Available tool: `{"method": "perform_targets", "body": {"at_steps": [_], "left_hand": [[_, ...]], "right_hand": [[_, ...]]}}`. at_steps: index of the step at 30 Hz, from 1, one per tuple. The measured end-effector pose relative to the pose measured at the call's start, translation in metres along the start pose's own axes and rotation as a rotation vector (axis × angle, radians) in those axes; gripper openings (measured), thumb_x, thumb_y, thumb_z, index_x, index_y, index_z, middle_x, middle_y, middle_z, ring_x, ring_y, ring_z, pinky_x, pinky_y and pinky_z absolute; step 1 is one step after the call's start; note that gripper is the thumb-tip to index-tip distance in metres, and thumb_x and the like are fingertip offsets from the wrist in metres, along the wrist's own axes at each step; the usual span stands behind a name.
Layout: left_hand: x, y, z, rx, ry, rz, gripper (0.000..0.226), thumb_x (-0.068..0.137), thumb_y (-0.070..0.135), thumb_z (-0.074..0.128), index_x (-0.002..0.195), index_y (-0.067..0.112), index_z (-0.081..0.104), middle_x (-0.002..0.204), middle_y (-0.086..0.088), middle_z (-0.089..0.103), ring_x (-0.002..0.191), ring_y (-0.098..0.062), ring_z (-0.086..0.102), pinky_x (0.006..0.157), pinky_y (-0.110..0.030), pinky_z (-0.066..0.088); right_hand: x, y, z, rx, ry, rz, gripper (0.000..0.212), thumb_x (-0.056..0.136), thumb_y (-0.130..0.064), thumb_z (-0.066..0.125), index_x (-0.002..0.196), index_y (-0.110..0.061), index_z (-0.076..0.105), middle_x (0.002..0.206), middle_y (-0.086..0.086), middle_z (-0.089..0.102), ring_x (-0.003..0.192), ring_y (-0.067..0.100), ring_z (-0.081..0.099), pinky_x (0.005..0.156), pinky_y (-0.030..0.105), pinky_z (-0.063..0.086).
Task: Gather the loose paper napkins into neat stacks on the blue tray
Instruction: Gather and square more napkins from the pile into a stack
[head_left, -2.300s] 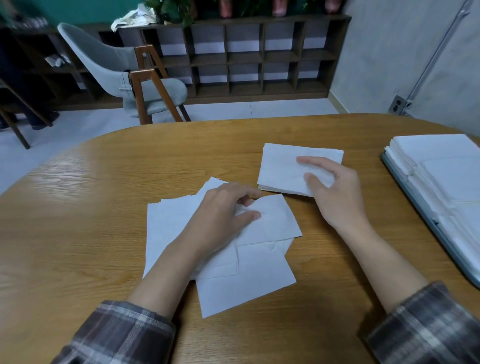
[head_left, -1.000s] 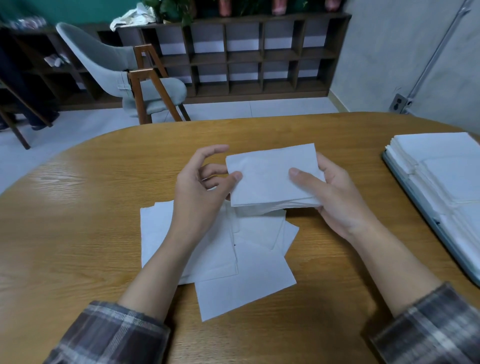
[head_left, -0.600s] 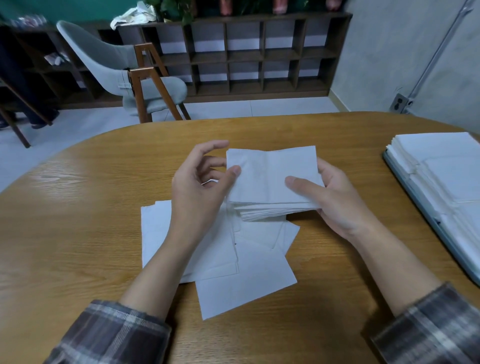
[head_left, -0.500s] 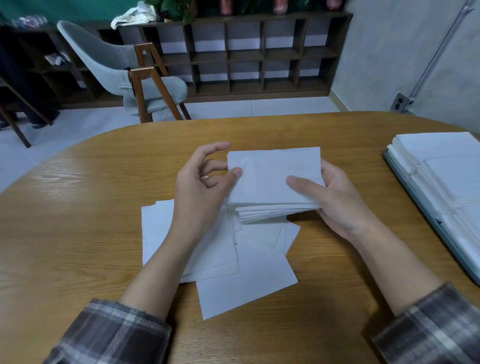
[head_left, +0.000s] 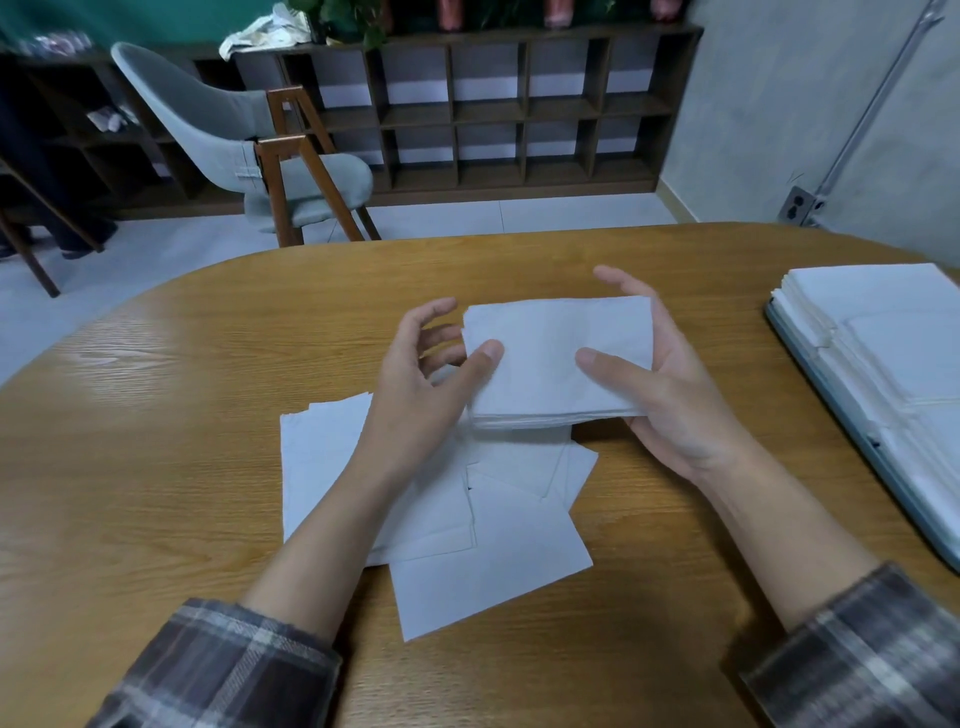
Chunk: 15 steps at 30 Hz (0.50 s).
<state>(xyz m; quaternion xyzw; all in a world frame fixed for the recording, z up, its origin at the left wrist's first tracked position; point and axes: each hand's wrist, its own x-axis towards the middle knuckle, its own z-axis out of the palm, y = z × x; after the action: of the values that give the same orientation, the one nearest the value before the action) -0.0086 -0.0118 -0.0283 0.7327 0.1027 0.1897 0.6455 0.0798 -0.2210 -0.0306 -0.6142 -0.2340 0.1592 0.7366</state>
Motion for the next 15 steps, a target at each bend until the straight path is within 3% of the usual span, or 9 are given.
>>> {"method": "perform_targets", "body": {"at_steps": [3,5,7,9,10,13,15], "left_hand": [[-0.003,0.002,0.001,-0.059,-0.156,-0.027,0.061,0.096,0.025,0.075,0.148,0.037,0.044,0.115,0.004,0.078,0.104,-0.009,0.075,0.085,-0.026,0.062],[-0.004,-0.004,0.000,0.032,-0.149,0.048,0.067,0.095,0.021,0.078,0.149,0.039,0.044,0.114,0.003,0.077,0.103,-0.015,0.075,0.086,-0.034,0.062],[-0.002,-0.010,0.000,0.197,-0.126,0.124,0.070,0.094,0.025,0.080,0.149,0.045,0.042,0.127,0.011,0.068,0.108,-0.010,0.067,0.093,-0.036,0.057],[-0.001,-0.014,0.000,0.284,-0.137,0.133,0.075,0.093,0.033,0.080,0.152,0.046,0.036,0.147,0.021,0.051,0.128,-0.004,0.055,0.110,-0.035,0.047],[-0.001,-0.014,0.001,0.295,-0.157,0.128,0.079,0.093,0.035,0.080,0.154,0.046,0.032,0.154,0.026,0.043,0.137,-0.001,0.047,0.116,-0.033,0.042],[-0.003,-0.014,0.006,0.319,-0.221,0.160,0.082,0.095,0.036,0.077,0.158,0.043,0.026,0.157,0.036,0.032,0.145,0.010,0.033,0.119,-0.018,0.031],[-0.003,-0.016,0.007,0.326,-0.206,0.191,0.075,0.099,0.032,0.073,0.158,0.042,0.028,0.154,0.031,0.038,0.139,0.009,0.041,0.112,-0.016,0.036]], "right_hand": [[0.000,0.002,-0.003,-0.013,0.015,-0.031,0.088,0.085,-0.004,0.078,0.152,-0.049,0.042,0.131,0.009,0.066,0.122,0.027,0.067,0.101,0.047,0.058],[0.000,0.005,-0.002,-0.148,0.033,-0.038,0.090,0.084,-0.005,0.082,0.150,-0.052,0.043,0.145,-0.003,0.059,0.129,0.020,0.063,0.109,0.049,0.053],[0.002,0.010,-0.004,-0.265,0.034,-0.029,0.093,0.083,-0.007,0.086,0.151,-0.052,0.041,0.146,-0.022,0.057,0.129,0.009,0.061,0.110,0.042,0.053],[0.002,0.011,-0.002,-0.255,0.034,0.004,0.098,0.082,-0.005,0.086,0.154,-0.047,0.036,0.125,-0.038,0.064,0.114,-0.002,0.067,0.096,0.026,0.058],[0.001,0.011,-0.001,-0.269,0.048,0.009,0.100,0.081,-0.008,0.088,0.155,-0.048,0.034,0.125,-0.043,0.061,0.116,-0.007,0.064,0.097,0.024,0.057],[0.003,0.015,0.003,-0.378,0.078,-0.010,0.105,0.076,-0.026,0.094,0.154,-0.055,0.030,0.158,-0.033,0.034,0.148,-0.003,0.033,0.125,0.040,0.034],[0.005,0.018,0.004,-0.379,0.093,-0.028,0.102,0.077,-0.031,0.094,0.154,-0.055,0.031,0.163,-0.024,0.033,0.150,0.004,0.034,0.125,0.047,0.033]]}}
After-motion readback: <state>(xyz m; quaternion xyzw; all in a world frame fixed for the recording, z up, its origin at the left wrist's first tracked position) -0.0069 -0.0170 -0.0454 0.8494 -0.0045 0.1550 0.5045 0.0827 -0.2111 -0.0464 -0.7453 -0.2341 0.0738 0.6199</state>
